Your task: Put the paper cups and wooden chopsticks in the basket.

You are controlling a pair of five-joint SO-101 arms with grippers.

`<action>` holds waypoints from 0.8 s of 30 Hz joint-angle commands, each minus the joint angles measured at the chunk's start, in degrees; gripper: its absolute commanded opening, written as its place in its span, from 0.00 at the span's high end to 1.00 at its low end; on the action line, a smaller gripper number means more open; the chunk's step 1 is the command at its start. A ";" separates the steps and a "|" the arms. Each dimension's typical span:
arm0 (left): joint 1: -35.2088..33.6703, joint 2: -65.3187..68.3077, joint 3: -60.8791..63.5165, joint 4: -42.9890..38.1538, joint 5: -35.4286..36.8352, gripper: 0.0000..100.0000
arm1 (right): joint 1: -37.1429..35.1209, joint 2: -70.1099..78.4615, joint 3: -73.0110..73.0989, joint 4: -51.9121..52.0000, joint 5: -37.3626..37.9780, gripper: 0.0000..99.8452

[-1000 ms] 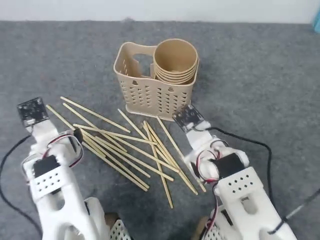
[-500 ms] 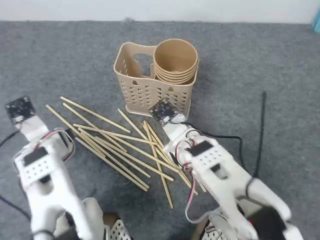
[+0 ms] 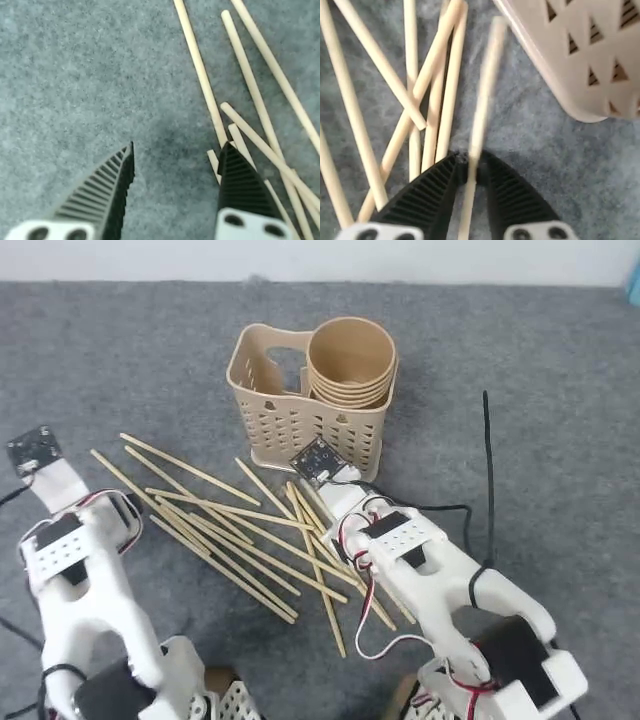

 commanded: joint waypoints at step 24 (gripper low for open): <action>-0.18 0.44 -2.59 -0.18 0.62 0.74 | -11.56 -64.75 -4.22 15.16 0.44 0.99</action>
